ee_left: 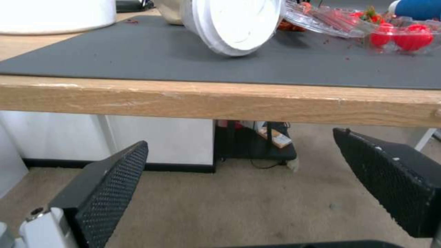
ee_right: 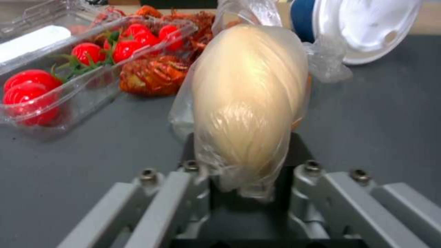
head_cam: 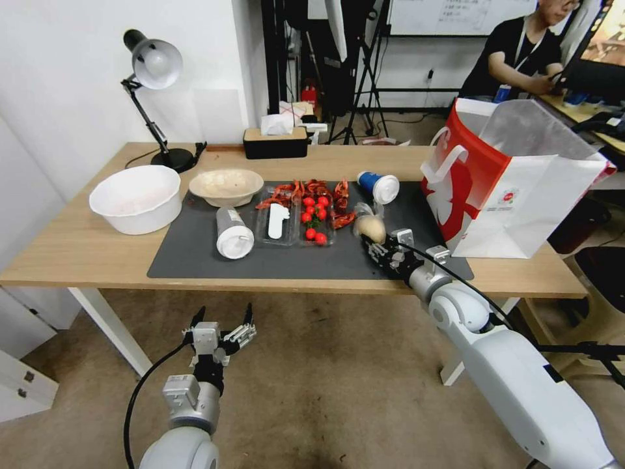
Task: Pick up the trash from the table and place it into the takeout bag.
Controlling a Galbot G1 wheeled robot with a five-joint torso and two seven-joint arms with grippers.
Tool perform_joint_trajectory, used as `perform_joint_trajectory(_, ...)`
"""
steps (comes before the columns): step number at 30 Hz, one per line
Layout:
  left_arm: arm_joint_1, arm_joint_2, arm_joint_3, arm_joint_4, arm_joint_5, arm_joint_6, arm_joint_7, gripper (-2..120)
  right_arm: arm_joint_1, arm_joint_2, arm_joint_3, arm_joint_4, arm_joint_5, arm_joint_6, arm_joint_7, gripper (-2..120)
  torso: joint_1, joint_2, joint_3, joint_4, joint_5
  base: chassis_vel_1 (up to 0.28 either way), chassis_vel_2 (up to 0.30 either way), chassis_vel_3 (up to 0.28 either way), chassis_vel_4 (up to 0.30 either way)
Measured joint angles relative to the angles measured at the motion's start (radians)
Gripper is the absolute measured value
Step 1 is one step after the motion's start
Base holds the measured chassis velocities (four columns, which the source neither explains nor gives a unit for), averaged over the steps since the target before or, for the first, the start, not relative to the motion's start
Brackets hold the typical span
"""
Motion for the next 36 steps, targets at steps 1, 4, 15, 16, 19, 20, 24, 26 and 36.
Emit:
perform_joint_trajectory(1,0.0,0.0,0.0,0.0,0.0,0.0,0.0,100,-0.003,-0.002,0.005,0.006,-0.003,0.003,0.0,14,0.0,0.0,0.0,0.0,0.0,0.0,0.0,0.0,0.0)
perform_joint_trajectory(4,0.0,0.0,0.001,0.001,0.001,-0.004,0.0,100,-0.018,-0.008,0.022,0.03,-0.019,0.03,0.0,8,0.0,0.0,0.0,0.0,0.0,0.0,0.0,0.0,0.0)
perform_joint_trajectory(15,0.006,-0.006,-0.003,-0.009,0.007,-0.008,0.001,100,-0.07,-0.075,0.141,0.227,-0.036,0.061,0.042,6,0.0,0.0,0.0,0.0,0.0003,0.0,0.0,0.0,0.0)
perform_joint_trajectory(16,0.006,-0.006,-0.003,-0.009,0.007,-0.008,0.001,100,-0.07,-0.075,0.141,0.227,-0.036,0.061,0.042,6,0.0,0.0,0.0,0.0,0.0003,0.0,0.0,0.0,0.0)
perform_joint_trajectory(19,0.007,-0.008,-0.003,-0.01,0.01,-0.008,0.002,100,-0.07,-0.09,0.152,0.249,-0.025,0.059,0.055,6,0.0,0.0,0.0,0.0,0.0,0.0,0.0,0.0,0.0)
perform_joint_trajectory(20,0.007,-0.008,-0.003,-0.01,0.01,-0.008,0.002,100,-0.07,-0.09,0.152,0.249,-0.025,0.059,0.055,6,0.0,0.0,0.0,0.0,0.0,0.0,0.0,0.0,0.0)
perform_joint_trajectory(24,0.013,-0.019,-0.002,-0.027,0.015,-0.003,0.005,100,-0.048,-0.17,0.204,0.372,0.11,0.018,0.185,6,0.0,0.0,0.0,-0.0002,0.0,0.0,0.0,0.0,0.0)
perform_joint_trajectory(26,0.015,-0.02,-0.006,-0.04,0.01,0.005,0.008,100,-0.03,-0.202,0.221,0.413,0.192,0.0,0.248,6,0.0,0.0,0.0,0.0,-0.0005,0.0,0.0,0.0,0.0)
perform_joint_trajectory(36,0.012,-0.014,-0.008,-0.058,0.005,0.02,0.01,100,0.073,-0.257,0.256,0.375,0.34,-0.028,0.456,6,0.0,0.0,0.0,-0.0001,0.0003,0.0,0.0,0.0,0.0)
